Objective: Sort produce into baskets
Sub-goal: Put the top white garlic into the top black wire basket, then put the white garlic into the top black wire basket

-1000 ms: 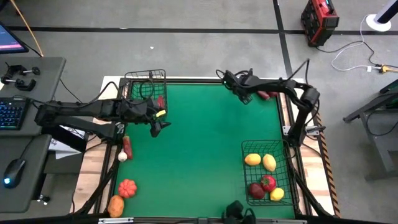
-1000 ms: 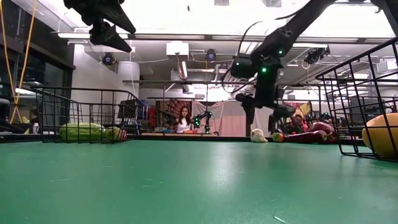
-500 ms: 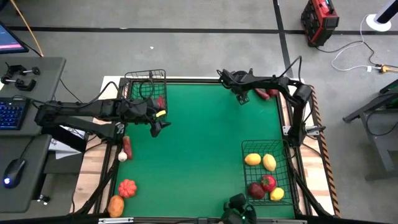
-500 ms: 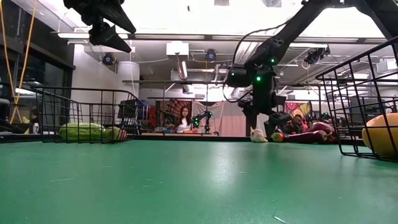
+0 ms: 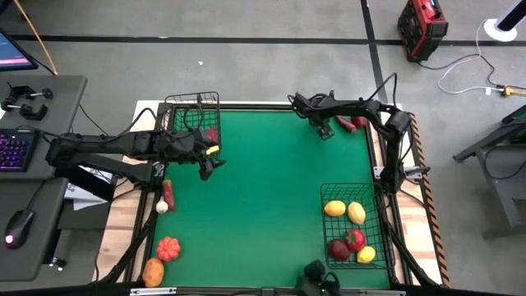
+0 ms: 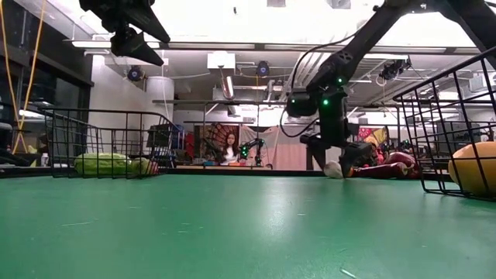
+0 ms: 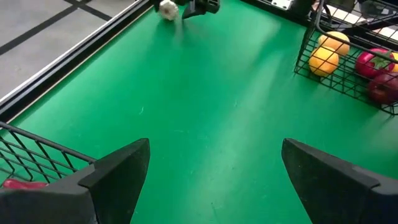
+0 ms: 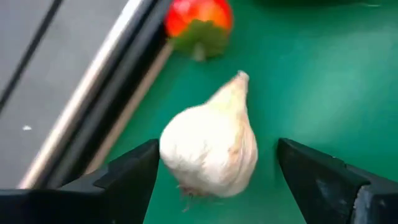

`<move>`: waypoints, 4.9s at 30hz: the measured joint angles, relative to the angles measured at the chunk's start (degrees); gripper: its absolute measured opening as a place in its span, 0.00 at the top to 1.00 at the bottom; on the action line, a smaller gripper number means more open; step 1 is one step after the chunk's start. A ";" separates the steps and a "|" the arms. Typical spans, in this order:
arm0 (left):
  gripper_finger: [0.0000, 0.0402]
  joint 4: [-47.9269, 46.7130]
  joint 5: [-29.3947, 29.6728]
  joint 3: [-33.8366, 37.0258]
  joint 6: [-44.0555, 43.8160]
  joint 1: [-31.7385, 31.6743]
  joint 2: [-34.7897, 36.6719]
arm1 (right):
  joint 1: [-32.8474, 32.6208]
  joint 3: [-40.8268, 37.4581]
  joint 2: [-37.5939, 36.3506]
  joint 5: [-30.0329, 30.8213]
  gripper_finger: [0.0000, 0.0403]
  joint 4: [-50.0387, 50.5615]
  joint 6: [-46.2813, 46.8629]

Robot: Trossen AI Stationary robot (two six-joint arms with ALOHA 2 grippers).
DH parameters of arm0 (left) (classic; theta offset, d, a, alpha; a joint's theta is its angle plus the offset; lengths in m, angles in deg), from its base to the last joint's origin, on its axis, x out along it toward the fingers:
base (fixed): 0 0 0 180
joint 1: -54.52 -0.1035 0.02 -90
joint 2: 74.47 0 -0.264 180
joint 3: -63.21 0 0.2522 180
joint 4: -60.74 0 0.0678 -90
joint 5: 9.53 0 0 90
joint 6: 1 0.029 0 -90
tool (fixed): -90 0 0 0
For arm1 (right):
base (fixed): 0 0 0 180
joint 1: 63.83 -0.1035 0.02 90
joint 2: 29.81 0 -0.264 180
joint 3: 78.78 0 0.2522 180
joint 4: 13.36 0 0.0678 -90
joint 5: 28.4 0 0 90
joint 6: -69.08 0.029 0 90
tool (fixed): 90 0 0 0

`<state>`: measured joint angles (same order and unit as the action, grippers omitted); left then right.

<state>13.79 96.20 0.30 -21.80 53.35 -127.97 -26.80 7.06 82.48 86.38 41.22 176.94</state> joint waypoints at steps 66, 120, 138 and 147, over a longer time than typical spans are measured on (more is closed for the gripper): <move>0.12 4.93 -14.69 -0.02 2.95 2.58 3.68 | -14.41 -0.09 -18.58 6.49 0.62 -9.26 -36.63; 0.12 38.06 1.51 -0.02 -5.14 2.31 7.10 | -32.44 6.15 -1.91 -7.56 0.62 -62.58 -60.04; 0.12 38.88 -3.65 -0.02 -9.16 2.32 7.11 | -28.39 52.08 26.74 -22.42 0.46 -39.67 -67.59; 0.12 38.64 -5.16 -0.02 -9.18 2.32 7.17 | -27.45 53.20 26.82 -24.46 0.29 -39.11 -69.44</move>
<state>52.44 91.04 0.28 -30.98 55.67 -120.80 -54.25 60.26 109.30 61.93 2.11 107.50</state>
